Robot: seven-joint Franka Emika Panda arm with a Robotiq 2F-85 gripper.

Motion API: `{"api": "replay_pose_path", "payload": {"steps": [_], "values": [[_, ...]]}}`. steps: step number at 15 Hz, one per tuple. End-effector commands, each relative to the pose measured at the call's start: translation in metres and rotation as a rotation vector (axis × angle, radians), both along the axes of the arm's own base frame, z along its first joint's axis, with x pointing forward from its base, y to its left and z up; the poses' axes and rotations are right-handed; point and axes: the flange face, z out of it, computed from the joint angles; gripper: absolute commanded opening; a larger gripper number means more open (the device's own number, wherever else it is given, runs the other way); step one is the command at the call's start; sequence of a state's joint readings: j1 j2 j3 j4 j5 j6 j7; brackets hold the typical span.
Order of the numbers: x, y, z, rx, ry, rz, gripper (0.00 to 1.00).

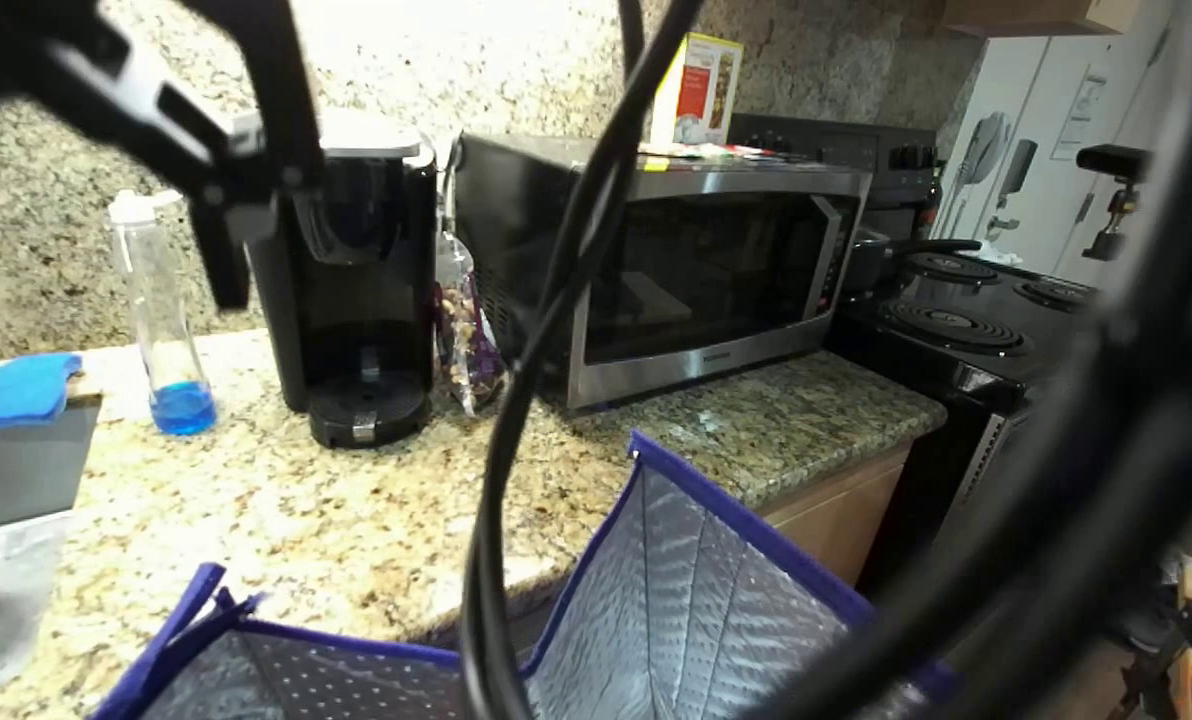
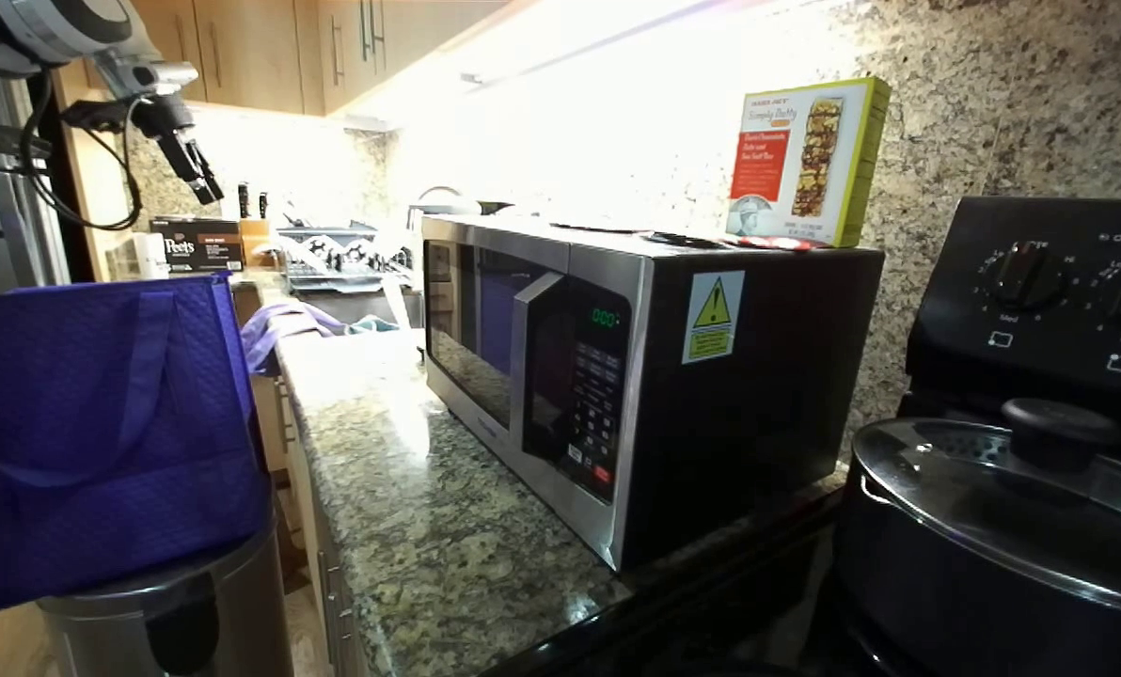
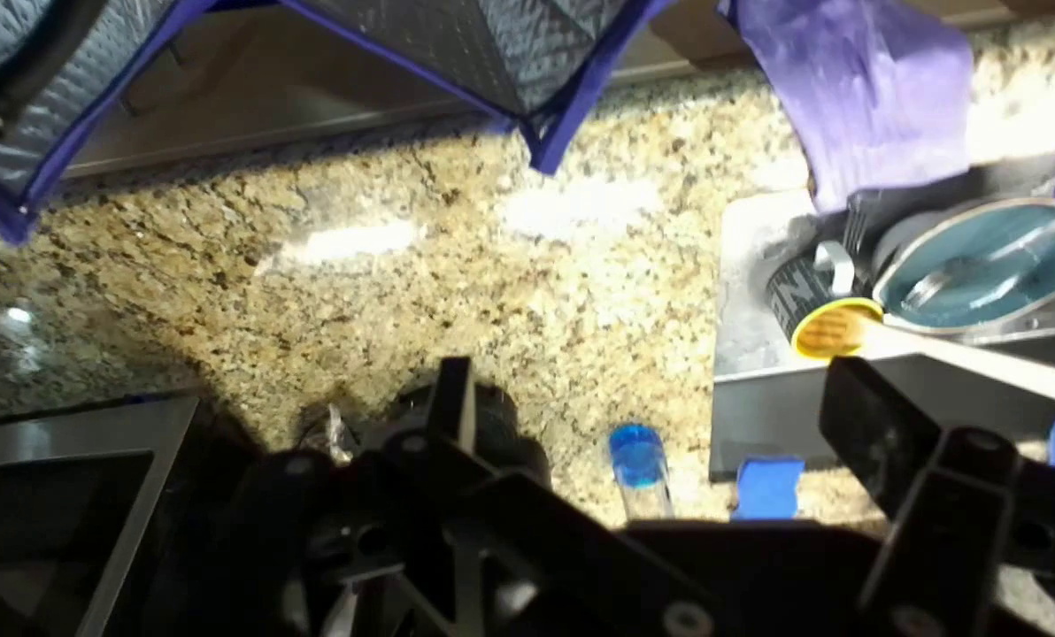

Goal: Pick up the pink coffee capsule from the counter and put it in the blue bag

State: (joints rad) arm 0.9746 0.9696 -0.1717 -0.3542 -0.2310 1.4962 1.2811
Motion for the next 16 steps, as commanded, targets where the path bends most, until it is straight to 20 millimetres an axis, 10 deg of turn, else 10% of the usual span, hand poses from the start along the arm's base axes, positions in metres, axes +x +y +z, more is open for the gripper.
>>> {"api": "replay_pose_path", "payload": {"steps": [1,12,16], "values": [[-0.007,-0.035,0.082,0.088,-0.095,-0.156,1.00],[-0.077,-0.117,0.246,0.332,-0.320,-0.642,1.00],[-0.074,-0.116,0.245,0.336,-0.307,-0.601,1.00]]}}
